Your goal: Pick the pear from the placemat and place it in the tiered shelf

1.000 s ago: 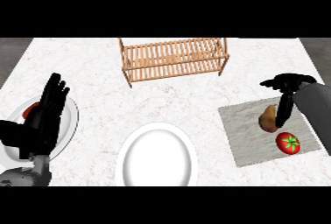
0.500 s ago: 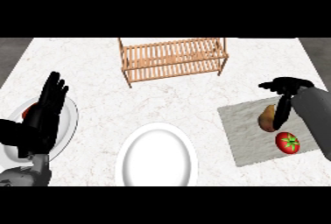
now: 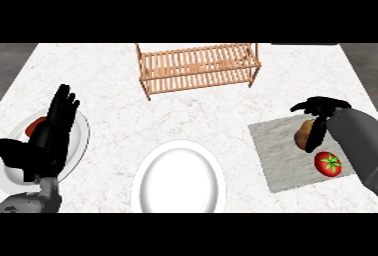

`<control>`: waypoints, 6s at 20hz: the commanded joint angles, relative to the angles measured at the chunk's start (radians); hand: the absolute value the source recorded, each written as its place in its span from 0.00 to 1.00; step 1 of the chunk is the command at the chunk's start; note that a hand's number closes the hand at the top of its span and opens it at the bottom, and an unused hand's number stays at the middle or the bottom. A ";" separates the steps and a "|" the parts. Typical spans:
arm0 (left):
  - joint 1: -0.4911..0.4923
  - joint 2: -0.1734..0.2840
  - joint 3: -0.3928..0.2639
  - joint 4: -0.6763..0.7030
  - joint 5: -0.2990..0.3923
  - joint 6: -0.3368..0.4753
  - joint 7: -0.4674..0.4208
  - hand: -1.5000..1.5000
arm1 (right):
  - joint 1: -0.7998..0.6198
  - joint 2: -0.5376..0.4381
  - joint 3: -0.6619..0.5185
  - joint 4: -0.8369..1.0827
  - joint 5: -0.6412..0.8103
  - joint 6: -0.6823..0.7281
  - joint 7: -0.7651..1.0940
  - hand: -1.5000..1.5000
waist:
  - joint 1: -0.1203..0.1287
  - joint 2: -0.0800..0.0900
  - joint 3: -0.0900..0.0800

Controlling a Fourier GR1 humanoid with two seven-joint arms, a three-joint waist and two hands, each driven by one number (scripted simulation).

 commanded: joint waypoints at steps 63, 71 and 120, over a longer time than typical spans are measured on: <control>0.005 -0.080 0.037 0.016 -0.082 -0.054 -0.001 0.50 | -0.187 0.473 0.023 -0.639 0.259 -1.072 0.638 1.00 | 0.007 0.007 0.005; -0.009 -0.129 0.019 0.013 -0.117 -0.032 -0.003 0.50 | -0.293 0.473 -0.049 -0.388 0.181 -1.179 0.462 1.00 | 0.009 0.008 0.005; 0.026 -0.116 0.112 -0.038 -0.114 -0.093 0.027 0.50 | 0.275 0.038 -0.432 -1.247 -0.396 -0.848 0.429 0.00 | -0.029 -0.003 0.005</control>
